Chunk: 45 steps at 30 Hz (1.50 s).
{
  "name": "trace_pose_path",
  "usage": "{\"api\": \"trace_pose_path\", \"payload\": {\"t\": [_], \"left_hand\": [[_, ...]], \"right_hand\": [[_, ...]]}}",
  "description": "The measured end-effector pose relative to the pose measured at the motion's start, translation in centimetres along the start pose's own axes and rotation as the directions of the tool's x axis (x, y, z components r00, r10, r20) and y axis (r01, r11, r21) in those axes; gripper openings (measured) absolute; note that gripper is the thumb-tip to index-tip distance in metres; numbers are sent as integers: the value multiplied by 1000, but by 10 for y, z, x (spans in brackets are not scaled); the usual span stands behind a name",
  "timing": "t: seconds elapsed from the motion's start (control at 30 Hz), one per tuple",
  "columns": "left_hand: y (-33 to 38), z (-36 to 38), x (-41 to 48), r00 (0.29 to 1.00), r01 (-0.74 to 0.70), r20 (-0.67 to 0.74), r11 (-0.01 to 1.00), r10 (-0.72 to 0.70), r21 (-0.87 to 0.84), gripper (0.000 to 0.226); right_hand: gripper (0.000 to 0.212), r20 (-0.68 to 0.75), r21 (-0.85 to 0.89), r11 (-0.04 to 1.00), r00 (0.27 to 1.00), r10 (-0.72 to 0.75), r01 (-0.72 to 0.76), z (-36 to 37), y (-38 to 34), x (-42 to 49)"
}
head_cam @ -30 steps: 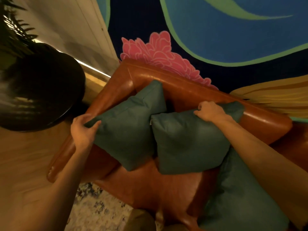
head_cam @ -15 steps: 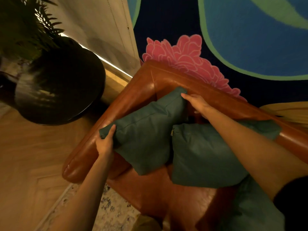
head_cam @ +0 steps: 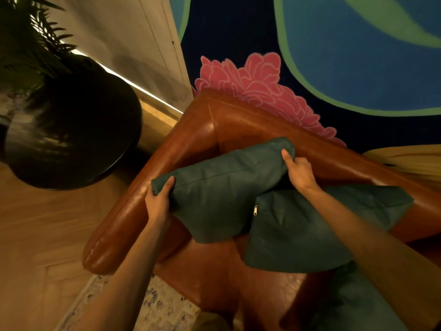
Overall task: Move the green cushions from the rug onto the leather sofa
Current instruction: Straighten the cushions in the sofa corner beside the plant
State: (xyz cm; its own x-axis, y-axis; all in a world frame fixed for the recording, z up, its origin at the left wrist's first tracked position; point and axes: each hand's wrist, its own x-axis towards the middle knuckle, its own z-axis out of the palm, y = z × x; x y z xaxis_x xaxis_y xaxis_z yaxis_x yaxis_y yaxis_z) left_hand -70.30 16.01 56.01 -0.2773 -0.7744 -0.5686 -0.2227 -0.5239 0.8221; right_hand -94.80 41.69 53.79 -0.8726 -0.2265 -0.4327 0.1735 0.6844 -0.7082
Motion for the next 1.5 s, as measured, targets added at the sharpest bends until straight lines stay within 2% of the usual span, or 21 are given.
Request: {"api": "trace_pose_path", "payload": {"t": [0.13,0.23,0.3,0.43,0.5,0.57,0.6,0.63,0.7,0.73,0.77,0.83,0.9,0.97,1.0,1.07,1.13,1.23,1.37,1.43,1.5], "left_hand": [[12,22,7,999,1,50,999,1,-45,18],[12,30,13,992,-1,122,998,9,-64,24],[4,34,18,988,-12,155,999,17,-33,29],[-3,41,22,986,7,165,996,-22,91,42],[-2,43,18,990,15,138,991,-34,135,55],[-4,41,12,995,20,93,991,-32,132,62],[-8,38,6,999,26,24,996,-29,90,59],[-12,33,0,997,28,-76,1000,-28,5,49],[-19,28,-19,964,33,-256,984,-78,-176,14],[-24,27,-31,957,55,-269,979,-108,-195,4],[-30,30,-43,968,94,-213,981,-129,-169,9],[-43,45,-71,981,185,59,983,-184,-15,11],[-51,67,-99,900,212,325,944,-290,254,14],[-60,88,-118,809,170,455,888,-373,426,30],[-67,96,-123,799,128,473,873,-373,471,40],[-81,106,-130,842,-18,466,850,-270,526,48],[-90,105,-127,897,-111,414,830,-153,546,37],[-94,92,-133,933,-136,353,838,-72,528,31],[-90,70,-130,922,-194,387,862,-3,468,34],[-87,65,-122,926,-168,376,870,-21,463,27],[-86,62,-120,927,-147,372,865,-49,479,18]], "right_hand": [[87,-103,21,1000,995,8,-6,-13,4,-10],[75,-174,77,997,984,26,-13,-21,10,-20],[70,-123,103,992,989,83,-70,-24,18,-23],[84,41,140,970,980,194,-198,-29,24,-19],[80,72,74,982,983,171,-176,-37,27,-13],[86,57,42,990,990,129,-131,-49,29,-9],[82,38,40,993,994,106,-107,-59,28,-13],[68,2,22,997,997,78,-78,-70,28,-18],[37,-119,-49,998,993,22,-28,-99,39,-31],[29,-197,-86,996,980,7,-25,-117,49,-40],[27,-277,-111,993,961,2,-34,-133,61,-49],[35,-397,-147,983,917,41,-108,-161,93,-65],[58,-415,-78,961,885,209,-264,-178,130,-68],[79,-361,122,936,864,352,-330,-179,172,-63],[79,-341,203,922,859,382,-329,-175,171,-69],[67,-338,256,922,866,368,-292,-168,158,-84],[58,-357,222,937,872,334,-268,-166,145,-89],[42,-391,192,947,865,315,-258,-176,147,-94],[32,-420,194,954,859,291,-228,-182,142,-96],[34,-379,257,940,872,311,-223,-176,138,-91],[43,-241,320,897,890,388,-304,-165,147,-84]]}}
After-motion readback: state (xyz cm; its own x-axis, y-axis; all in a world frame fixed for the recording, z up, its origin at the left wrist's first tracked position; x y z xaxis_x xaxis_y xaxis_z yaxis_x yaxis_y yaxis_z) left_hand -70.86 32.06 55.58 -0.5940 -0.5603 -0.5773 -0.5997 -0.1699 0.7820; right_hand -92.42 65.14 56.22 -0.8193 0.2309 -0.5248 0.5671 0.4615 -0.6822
